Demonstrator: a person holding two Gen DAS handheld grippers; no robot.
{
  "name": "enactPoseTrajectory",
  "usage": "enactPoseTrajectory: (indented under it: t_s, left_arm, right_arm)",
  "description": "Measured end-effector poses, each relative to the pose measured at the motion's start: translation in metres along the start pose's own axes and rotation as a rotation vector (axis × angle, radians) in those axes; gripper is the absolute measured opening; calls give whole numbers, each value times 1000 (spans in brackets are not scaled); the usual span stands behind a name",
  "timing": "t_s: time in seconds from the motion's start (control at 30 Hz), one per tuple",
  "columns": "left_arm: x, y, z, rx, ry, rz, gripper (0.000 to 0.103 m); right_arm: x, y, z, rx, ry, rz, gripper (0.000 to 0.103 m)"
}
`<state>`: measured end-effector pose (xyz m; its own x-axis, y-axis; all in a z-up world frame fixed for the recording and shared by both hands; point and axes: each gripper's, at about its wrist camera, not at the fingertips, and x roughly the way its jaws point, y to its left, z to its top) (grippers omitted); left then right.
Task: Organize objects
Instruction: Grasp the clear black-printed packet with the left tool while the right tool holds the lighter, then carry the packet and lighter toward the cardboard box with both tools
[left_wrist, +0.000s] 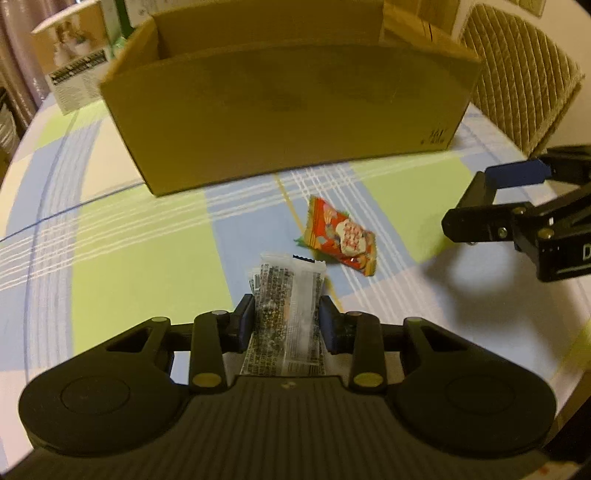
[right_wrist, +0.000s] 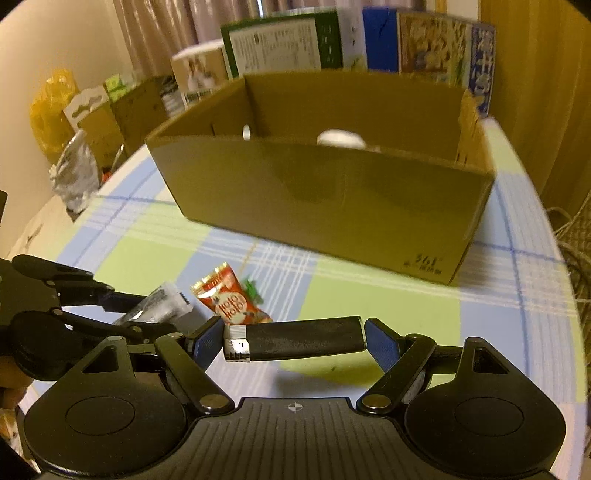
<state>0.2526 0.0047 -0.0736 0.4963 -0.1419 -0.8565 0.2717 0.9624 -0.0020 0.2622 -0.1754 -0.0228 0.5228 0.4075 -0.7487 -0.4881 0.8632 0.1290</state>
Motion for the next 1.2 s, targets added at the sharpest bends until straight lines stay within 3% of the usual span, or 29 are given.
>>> enactPoseTrajectory:
  t_s: [0.23,0.37,1.2]
  left_arm:
    - [-53,1,4,-41,-100,5,31]
    - [-66,-3,2,-53,-117,9,31]
    - [-72,-23,2,-25,-130,-1,31]
  right_arm:
    - [-28,-8,-3,37,-49,-45,79]
    - [-44,-13,-5,76,-71,-52,79]
    - [-40,5,-6,56,-52,-41,79]
